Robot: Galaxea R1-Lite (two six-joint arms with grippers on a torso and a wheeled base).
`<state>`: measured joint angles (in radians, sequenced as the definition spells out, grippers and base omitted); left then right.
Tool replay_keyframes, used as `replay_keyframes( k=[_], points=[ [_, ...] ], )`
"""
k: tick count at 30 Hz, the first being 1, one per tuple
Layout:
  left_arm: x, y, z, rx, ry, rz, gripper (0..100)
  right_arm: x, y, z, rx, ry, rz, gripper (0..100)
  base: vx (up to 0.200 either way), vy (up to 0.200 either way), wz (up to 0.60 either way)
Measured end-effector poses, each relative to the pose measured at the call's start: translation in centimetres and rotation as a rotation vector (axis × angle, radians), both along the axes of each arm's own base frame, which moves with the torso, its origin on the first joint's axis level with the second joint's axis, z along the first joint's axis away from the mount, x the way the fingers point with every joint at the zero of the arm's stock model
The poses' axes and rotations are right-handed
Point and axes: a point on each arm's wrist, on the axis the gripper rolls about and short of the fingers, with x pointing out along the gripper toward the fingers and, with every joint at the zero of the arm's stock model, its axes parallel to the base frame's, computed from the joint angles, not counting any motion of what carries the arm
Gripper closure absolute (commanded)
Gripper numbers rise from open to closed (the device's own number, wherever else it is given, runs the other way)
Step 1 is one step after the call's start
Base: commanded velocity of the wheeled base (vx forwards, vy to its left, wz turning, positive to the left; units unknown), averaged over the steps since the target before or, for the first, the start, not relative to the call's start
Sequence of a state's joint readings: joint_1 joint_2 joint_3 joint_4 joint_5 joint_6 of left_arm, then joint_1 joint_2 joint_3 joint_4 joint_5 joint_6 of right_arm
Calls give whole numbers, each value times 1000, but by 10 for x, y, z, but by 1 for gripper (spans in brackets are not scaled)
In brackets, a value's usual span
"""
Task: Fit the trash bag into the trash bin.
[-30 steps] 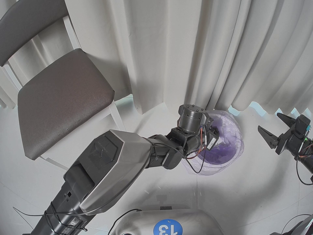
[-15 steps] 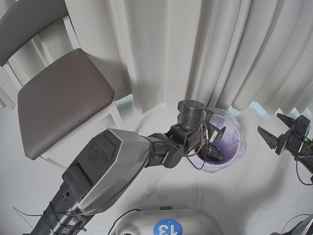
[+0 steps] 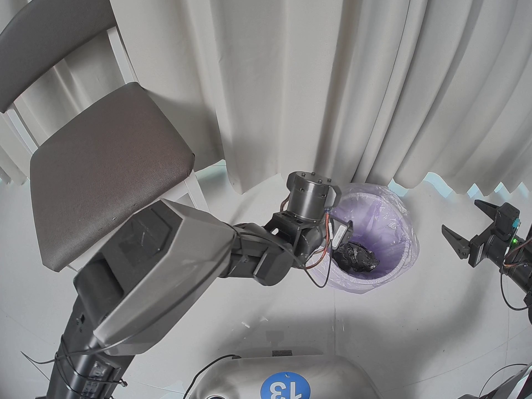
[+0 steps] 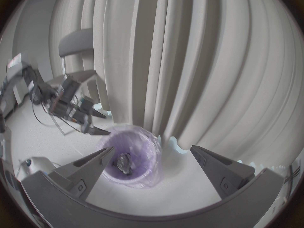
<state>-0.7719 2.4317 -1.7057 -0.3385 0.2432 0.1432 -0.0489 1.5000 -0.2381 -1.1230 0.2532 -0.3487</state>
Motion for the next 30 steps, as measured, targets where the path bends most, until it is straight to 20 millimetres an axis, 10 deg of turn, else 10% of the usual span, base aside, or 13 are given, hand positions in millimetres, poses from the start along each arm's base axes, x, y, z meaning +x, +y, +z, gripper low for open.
replay_keyframes(
  k=[19,30],
  points=[
    [-87,123,30,-254,-103,39,0,104,-52,-90,-424,99,38,0,0,0,0],
    [-141,166,46,-448,-210,-10,0,158,-42,-151,-439,228,196,0,0,0,0]
  ],
)
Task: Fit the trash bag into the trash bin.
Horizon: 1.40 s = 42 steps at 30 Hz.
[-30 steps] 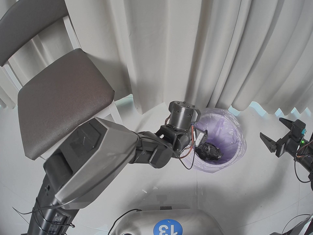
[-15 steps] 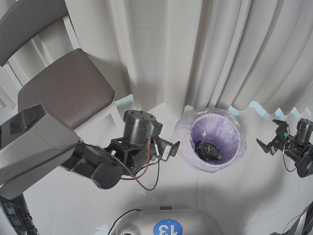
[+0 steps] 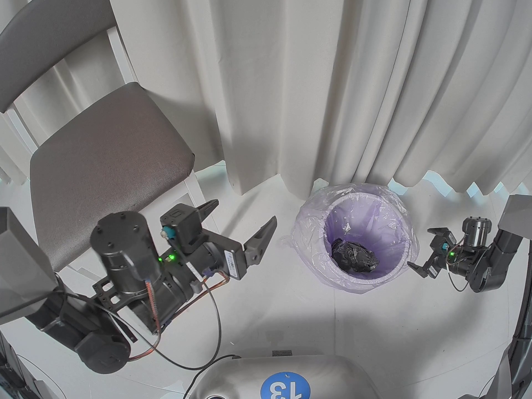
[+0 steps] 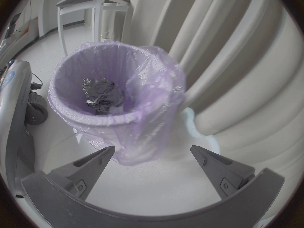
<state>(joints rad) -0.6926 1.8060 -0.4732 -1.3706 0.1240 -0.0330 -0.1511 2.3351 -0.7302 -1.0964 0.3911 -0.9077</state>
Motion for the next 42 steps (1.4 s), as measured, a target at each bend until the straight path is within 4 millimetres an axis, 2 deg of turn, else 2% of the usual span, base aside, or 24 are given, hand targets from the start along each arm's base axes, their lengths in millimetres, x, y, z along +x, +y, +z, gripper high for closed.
replay_keyframes(
  k=[5,6,22,31,38,39,42],
  points=[
    [-13,12,6,-40,-15,-2,0,16,17,-11,12,36,60,0,0,0,0],
    [-14,13,7,-45,-19,-2,0,19,19,-12,13,37,65,100,0,0,0],
    [-18,18,6,-45,-14,3,0,35,21,-26,53,47,92,100,0,0,0],
    [-8,17,-7,-19,21,24,0,52,15,-38,56,64,80,100,0,0,0],
    [3,15,-17,-36,7,38,0,56,13,-49,67,76,74,100,0,0,0],
    [4,15,-19,-32,13,40,0,56,13,-50,68,79,73,0,0,0,0],
    [6,16,-25,-20,27,49,0,56,13,-53,69,88,73,0,0,0,0]
  ],
)
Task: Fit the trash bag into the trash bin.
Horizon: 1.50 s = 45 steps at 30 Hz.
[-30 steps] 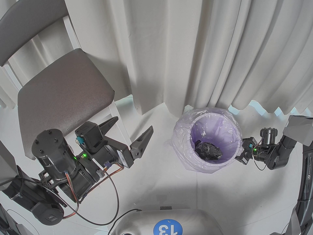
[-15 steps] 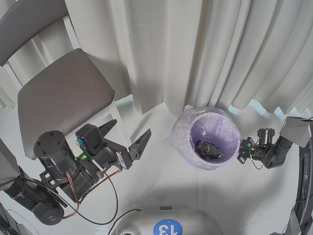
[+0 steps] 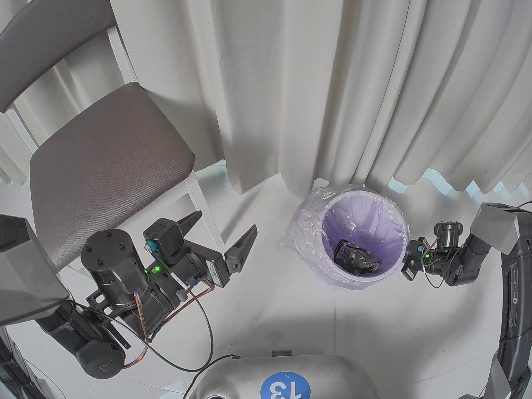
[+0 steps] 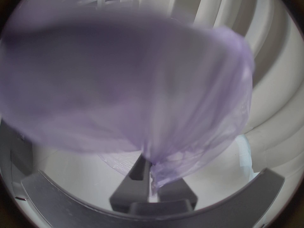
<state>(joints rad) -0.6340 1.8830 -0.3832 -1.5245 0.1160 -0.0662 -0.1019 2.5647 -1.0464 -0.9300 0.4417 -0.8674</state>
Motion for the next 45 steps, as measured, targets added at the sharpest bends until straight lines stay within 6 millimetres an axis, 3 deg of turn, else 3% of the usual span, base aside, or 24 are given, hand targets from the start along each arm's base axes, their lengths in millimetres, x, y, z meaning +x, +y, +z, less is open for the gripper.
replay_keyframes(
  k=[9,25,35,45],
  points=[
    [2,0,-12,19,28,2,0,-5,-12,-1,52,-17,9,0,0,0,0],
    [3,-3,-32,98,111,-45,0,-27,-21,20,99,-161,-27,0,0,0,0],
    [12,-17,-48,271,209,-130,0,-45,-17,71,205,-191,-75,0,0,0,0],
    [54,-49,-64,416,262,-180,0,-78,-1,127,255,-323,-25,0,0,0,0]
  ],
)
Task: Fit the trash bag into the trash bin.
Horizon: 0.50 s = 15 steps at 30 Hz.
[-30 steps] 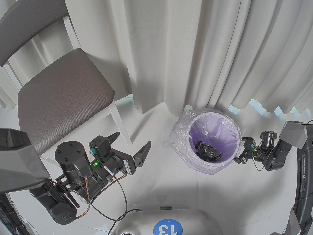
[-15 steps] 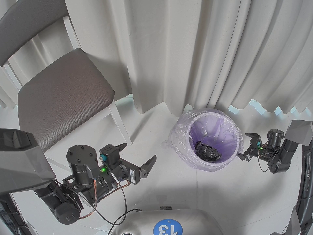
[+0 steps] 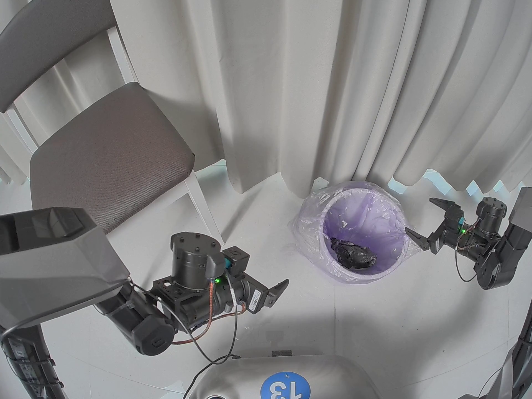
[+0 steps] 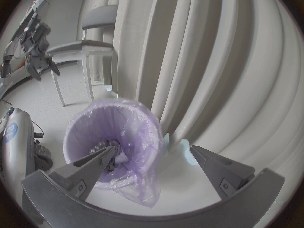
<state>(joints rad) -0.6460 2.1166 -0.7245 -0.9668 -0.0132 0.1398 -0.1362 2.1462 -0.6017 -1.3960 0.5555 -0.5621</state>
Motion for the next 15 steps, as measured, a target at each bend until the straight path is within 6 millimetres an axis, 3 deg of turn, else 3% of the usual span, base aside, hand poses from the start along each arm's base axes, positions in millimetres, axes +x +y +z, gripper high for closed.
replay_keyframes(
  k=[15],
  points=[
    [67,-32,-42,93,-20,-100,0,-22,-2,14,-1,-66,-9,0,0,0,0]
  ],
)
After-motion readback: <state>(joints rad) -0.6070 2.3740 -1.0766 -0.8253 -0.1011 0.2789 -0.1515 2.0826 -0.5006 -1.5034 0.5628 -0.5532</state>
